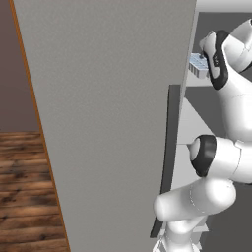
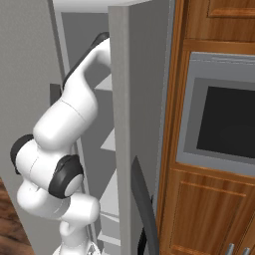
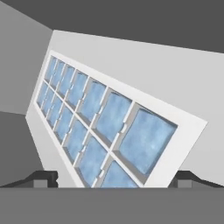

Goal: Open the freezer door, pick up the ice cube tray from the freezer, and place it on the dining counter.

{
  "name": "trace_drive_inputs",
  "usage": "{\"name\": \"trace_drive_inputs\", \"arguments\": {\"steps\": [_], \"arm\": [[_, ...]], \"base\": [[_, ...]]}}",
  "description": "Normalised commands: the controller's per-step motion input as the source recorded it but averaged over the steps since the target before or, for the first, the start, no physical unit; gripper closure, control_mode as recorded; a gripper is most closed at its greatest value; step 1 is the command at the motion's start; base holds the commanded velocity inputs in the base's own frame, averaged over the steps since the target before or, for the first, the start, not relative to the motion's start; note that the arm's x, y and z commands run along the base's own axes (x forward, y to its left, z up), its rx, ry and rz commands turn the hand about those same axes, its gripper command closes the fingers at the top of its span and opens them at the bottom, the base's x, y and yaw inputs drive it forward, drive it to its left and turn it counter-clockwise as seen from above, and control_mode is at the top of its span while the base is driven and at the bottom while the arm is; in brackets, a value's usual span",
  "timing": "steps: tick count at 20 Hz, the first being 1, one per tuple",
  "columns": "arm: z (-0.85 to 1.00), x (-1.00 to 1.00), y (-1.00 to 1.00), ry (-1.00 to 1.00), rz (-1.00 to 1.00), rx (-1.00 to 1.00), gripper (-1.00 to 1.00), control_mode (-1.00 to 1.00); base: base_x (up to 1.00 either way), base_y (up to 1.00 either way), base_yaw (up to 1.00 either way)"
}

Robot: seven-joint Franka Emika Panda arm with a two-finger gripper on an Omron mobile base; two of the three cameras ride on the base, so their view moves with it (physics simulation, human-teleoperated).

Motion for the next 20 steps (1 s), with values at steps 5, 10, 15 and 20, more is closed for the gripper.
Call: {"name": "trace_drive_inputs", "arguments": {"steps": [5, 10, 15, 20], "arm": [[-0.11, 0.03, 0.01, 0.01, 0.00, 0.00, -1.00, -1.00], [-0.27, 0.00, 0.01, 0.00, 0.00, 0.00, -1.00, -1.00], [-0.29, 0.00, 0.00, 0.00, 0.00, 0.00, -1.00, -1.00], [-0.06, 0.00, 0.00, 0.00, 0.00, 0.00, -1.00, -1.00]], "base": [[0.00, 0.00, 0.00], [0.00, 0.00, 0.00], [0.00, 0.00, 0.00], [0.00, 0.00, 0.00]]}}
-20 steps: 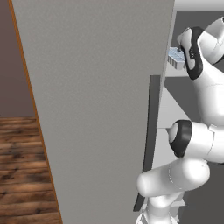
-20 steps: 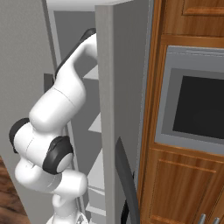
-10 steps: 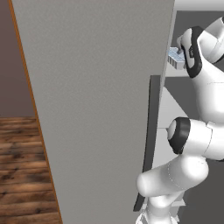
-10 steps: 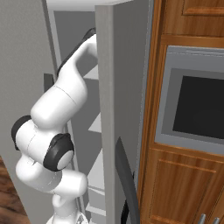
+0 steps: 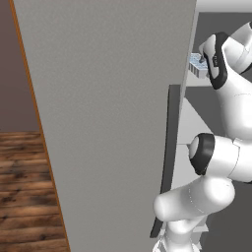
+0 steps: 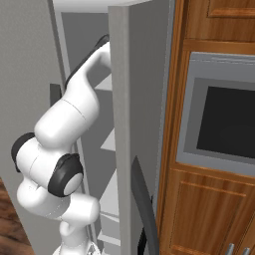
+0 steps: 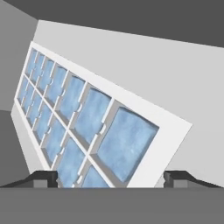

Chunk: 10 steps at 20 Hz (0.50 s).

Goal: Open the freezer door, pick up the ice cube tray from the freezer, and place it on the dining counter.

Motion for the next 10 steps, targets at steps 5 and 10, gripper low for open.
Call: {"name": "trace_drive_inputs", "arguments": {"steps": [5, 10], "arm": [[0.00, 0.00, 0.00, 0.00, 0.00, 0.00, -1.00, -1.00], [0.00, 0.00, 0.00, 0.00, 0.00, 0.00, 1.00, -1.00]], "base": [[0.00, 0.00, 0.00], [0.00, 0.00, 0.00]]}}
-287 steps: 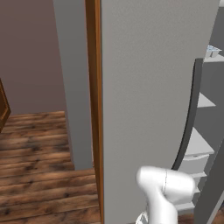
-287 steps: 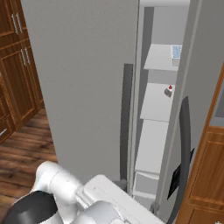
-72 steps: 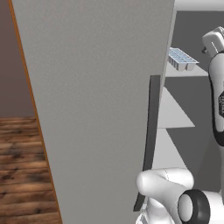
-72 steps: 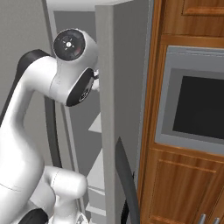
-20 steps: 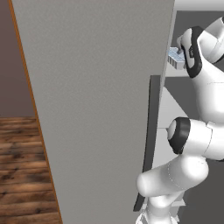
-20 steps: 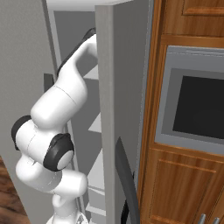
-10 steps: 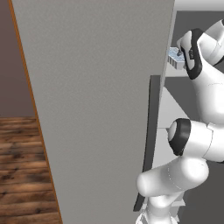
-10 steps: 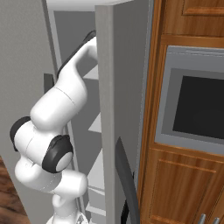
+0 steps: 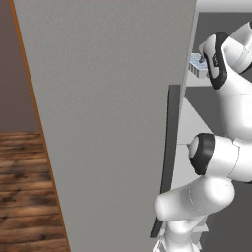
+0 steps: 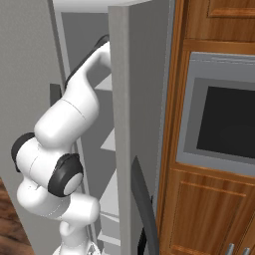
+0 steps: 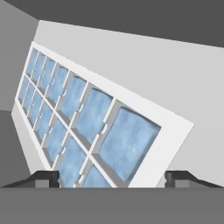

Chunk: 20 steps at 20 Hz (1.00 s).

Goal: Open the freezer door, pick up the ice cube tray from the freezer, and place it on the dining counter.

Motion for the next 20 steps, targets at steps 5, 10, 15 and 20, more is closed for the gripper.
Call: {"name": "trace_drive_inputs", "arguments": {"steps": [5, 10, 15, 20], "arm": [[0.00, 0.00, 0.00, 0.00, 0.00, 0.00, 1.00, -1.00], [0.00, 0.00, 0.00, 0.00, 0.00, 0.00, 1.00, -1.00], [0.00, 0.00, 0.00, 0.00, 0.00, 0.00, 1.00, -1.00], [0.00, -0.19, 0.00, -0.03, 0.00, 0.00, 1.00, -1.00]], "base": [[0.00, 0.00, 0.00], [0.00, 0.00, 0.00], [0.00, 0.00, 0.00], [0.00, 0.00, 0.00]]}}
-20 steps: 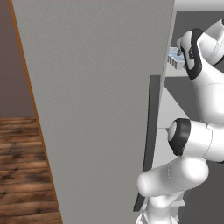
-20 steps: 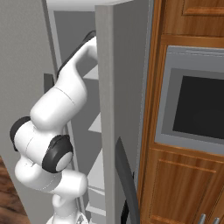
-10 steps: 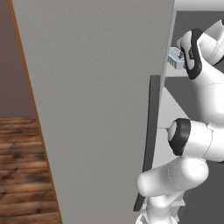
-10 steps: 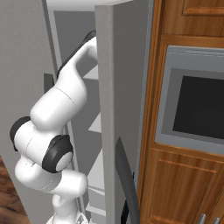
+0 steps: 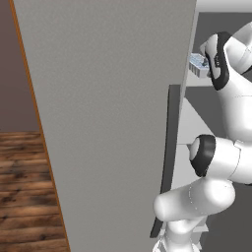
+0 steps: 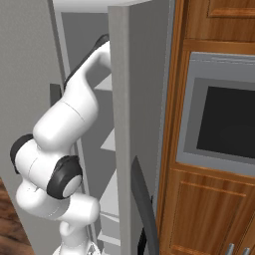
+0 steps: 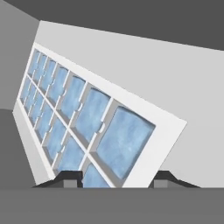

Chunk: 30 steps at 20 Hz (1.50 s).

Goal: Open the freezer door, pick up the ice cube tray from the freezer, and place it on the dining counter.

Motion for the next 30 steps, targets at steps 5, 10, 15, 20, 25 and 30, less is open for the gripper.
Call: {"name": "trace_drive_inputs", "arguments": {"steps": [5, 10, 15, 20, 25, 30], "arm": [[0.09, -0.49, 0.02, -0.10, 0.00, 0.00, 1.00, -1.00], [0.14, -0.41, 0.07, -0.10, 0.00, 0.00, 1.00, -1.00], [0.16, -0.15, 0.10, -0.12, 0.00, 0.00, 1.00, -1.00], [0.16, -0.10, 0.09, -0.09, 0.00, 0.00, 1.00, -1.00], [0.26, -0.28, 0.10, -0.01, 0.00, 0.00, 1.00, -1.00], [0.30, -0.70, 0.26, 0.00, 0.00, 0.00, 1.00, -1.00]], "base": [[0.00, 0.00, 0.00], [0.00, 0.00, 0.00], [0.00, 0.00, 0.00], [0.00, 0.00, 0.00], [0.00, 0.00, 0.00], [0.00, 0.00, 0.00]]}}
